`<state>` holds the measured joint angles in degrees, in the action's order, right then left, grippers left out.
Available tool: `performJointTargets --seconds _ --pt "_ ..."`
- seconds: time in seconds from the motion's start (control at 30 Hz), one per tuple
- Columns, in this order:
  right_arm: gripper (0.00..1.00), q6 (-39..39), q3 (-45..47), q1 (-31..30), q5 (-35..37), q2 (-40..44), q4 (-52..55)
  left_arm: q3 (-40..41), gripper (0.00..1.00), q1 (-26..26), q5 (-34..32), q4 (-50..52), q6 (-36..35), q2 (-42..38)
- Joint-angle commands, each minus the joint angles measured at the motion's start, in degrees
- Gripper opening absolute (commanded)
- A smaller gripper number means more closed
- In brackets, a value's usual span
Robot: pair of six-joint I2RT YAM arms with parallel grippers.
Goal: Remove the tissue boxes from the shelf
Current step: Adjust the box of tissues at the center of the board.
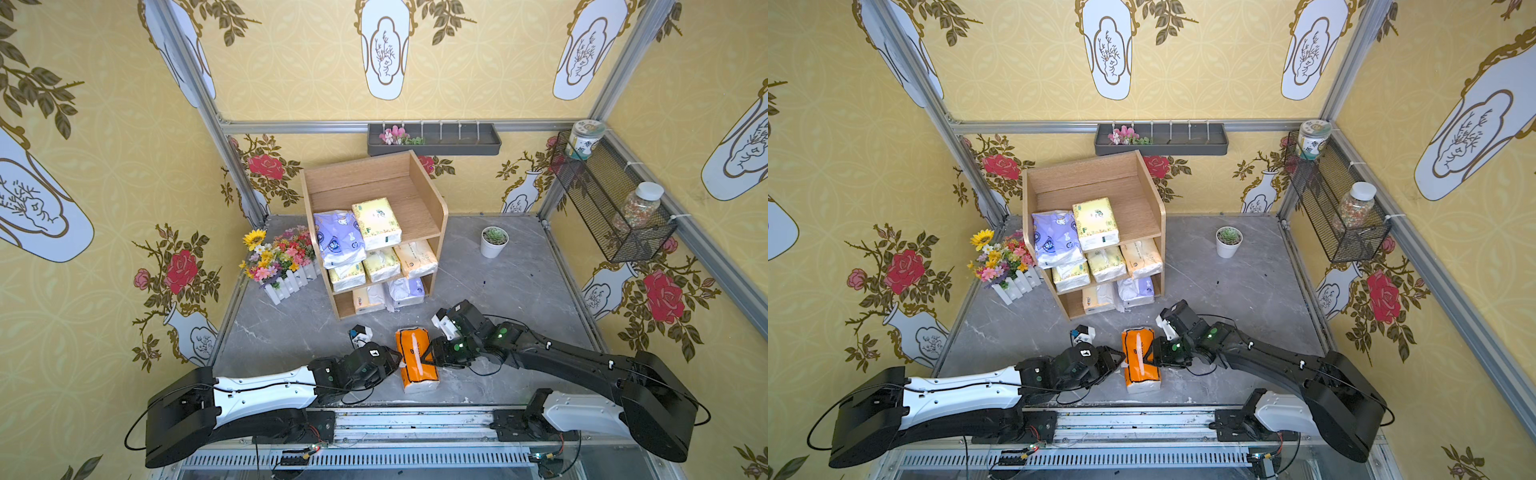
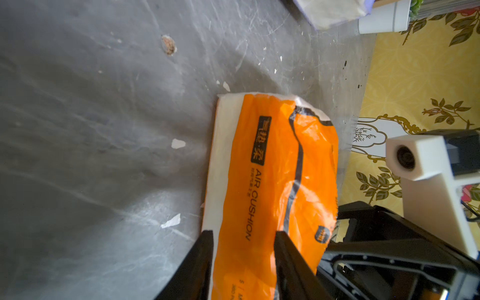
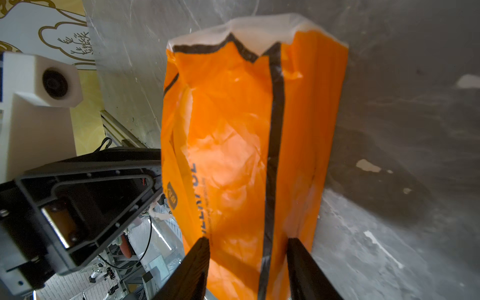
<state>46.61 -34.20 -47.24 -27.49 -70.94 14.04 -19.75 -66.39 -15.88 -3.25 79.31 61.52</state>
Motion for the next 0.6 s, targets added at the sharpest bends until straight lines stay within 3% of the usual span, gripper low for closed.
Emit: performJointTargets --seconds 0.0,0.27,0.37,0.57 --pt "0.49 2.08 0.01 -2.11 -1.43 -1.0 -6.29 -0.29 0.41 -0.01 0.85 -0.81 -0.95 1.22" --pt "0.48 1.87 -1.37 -3.77 1.51 -1.37 -3.77 -0.66 0.3 -0.14 0.91 -0.8 -1.79 1.88" --pt "0.55 0.4 -2.73 -3.37 3.86 -0.33 0.44 -0.29 0.27 -0.32 0.89 -0.8 -1.48 1.38" --pt "0.6 -2.3 -4.85 -1.46 7.21 2.91 7.06 -1.71 0.26 -1.97 0.76 -2.37 -1.1 4.08"
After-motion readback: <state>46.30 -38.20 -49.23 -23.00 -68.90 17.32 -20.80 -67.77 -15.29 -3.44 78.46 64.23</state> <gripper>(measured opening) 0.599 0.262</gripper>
